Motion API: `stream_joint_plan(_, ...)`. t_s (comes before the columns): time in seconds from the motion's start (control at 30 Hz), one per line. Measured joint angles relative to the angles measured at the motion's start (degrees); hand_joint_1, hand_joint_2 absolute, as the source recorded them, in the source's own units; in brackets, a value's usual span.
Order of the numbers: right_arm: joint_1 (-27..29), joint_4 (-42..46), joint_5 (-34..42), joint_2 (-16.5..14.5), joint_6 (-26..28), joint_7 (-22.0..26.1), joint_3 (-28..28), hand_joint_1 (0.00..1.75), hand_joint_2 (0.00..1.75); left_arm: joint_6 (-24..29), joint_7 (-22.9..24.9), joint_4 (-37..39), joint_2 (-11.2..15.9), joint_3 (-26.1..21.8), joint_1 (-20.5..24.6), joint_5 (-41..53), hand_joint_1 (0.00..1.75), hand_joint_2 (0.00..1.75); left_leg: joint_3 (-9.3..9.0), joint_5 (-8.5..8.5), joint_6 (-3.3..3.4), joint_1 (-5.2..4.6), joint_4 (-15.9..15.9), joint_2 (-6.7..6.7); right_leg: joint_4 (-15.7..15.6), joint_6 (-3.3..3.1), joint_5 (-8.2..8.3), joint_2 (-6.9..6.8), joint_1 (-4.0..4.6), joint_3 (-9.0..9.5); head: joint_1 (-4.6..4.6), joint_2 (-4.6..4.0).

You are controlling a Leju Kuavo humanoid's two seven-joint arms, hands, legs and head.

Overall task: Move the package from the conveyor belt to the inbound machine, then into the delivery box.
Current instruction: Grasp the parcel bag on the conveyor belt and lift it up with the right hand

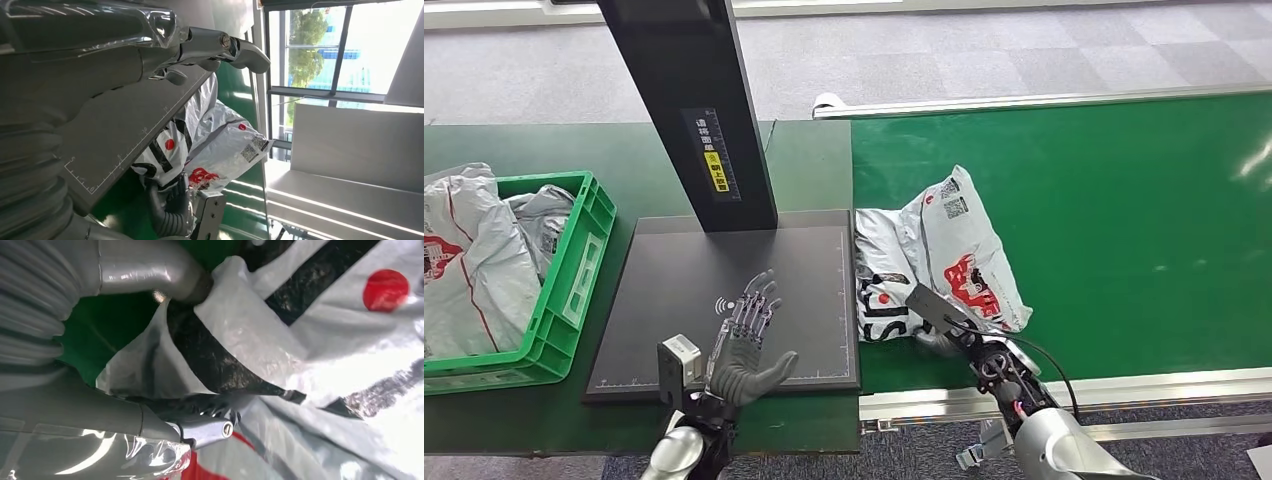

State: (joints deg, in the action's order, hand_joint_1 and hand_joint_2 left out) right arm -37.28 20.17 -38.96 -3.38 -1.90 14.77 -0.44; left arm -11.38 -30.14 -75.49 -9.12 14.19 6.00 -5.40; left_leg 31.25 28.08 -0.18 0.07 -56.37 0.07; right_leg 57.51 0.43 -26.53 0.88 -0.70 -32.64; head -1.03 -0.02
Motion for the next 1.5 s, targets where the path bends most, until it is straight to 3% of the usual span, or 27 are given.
stream_joint_plan(0.17,1.10,1.38,4.28,-0.43,1.24,7.23,-0.87,1.75,1.75,0.59,0.20,-0.01,0.01,-0.13,-0.01,-0.07,0.00,1.75,0.06,-0.01,0.01,0.00,0.00,-0.04,0.01,0.00,0.00,-0.02,0.00,-0.03,-0.02,0.00)
stream_joint_plan(0.27,4.17,6.46,9.37,-0.69,0.63,10.64,-1.19,1.75,1.75,0.80,0.24,-0.08,0.03,-0.36,-0.03,0.07,0.00,1.75,0.19,-0.01,0.01,0.00,0.00,-0.08,0.01,0.00,0.00,-0.04,0.00,-0.14,-0.02,0.00)
stream_joint_plan(0.47,16.84,29.08,19.67,-0.52,-2.24,7.31,-1.25,1.75,1.75,1.45,0.21,-1.29,0.32,-2.08,-0.76,1.25,0.00,1.75,0.42,0.01,0.01,0.00,0.00,-0.30,0.01,0.04,-0.07,-0.18,-0.01,-0.31,-0.02,0.00)
stream_joint_plan(0.73,34.55,59.78,20.30,0.50,-0.31,7.53,-4.72,1.75,1.75,1.66,-1.28,-4.02,0.42,-5.32,-3.69,3.47,0.00,1.75,0.53,0.06,0.00,0.00,0.00,-0.41,-0.01,0.10,-0.15,-0.30,-0.01,-0.37,-0.02,0.00)
stream_joint_plan(1.0,40.77,73.68,18.52,1.19,1.08,9.92,-6.39,1.75,1.75,1.73,-2.13,-6.30,0.32,-6.86,-5.61,4.46,0.00,1.75,0.44,0.06,0.01,-0.01,0.01,-0.38,-0.01,0.09,-0.15,-0.29,-0.02,-0.28,-0.02,0.00)
stream_joint_plan(1.17,39.47,78.95,16.39,2.47,-0.27,10.23,-4.95,1.75,1.75,2.62,-3.45,-7.97,0.29,-8.04,-6.63,6.24,0.00,1.75,0.48,0.06,0.01,0.00,0.01,-0.32,0.00,0.09,-0.14,-0.26,-0.02,-0.26,-0.01,0.00)
stream_joint_plan(1.4,25.71,73.48,14.23,4.07,-4.22,5.19,2.82,1.75,1.75,4.22,-3.97,-8.27,0.34,-10.47,-4.24,9.56,0.00,1.75,0.35,-0.11,0.07,0.00,0.01,-0.26,0.01,0.03,-0.02,-0.26,-0.01,-0.18,-0.01,0.00)
stream_joint_plan(1.5,19.14,67.33,14.47,4.28,-7.63,3.15,6.04,1.75,1.75,5.83,-4.15,-8.28,0.72,-11.88,-3.28,10.50,0.00,1.75,0.44,-0.14,0.04,0.01,0.02,-0.15,0.05,0.01,0.05,-0.18,0.00,-0.20,-0.01,0.00)
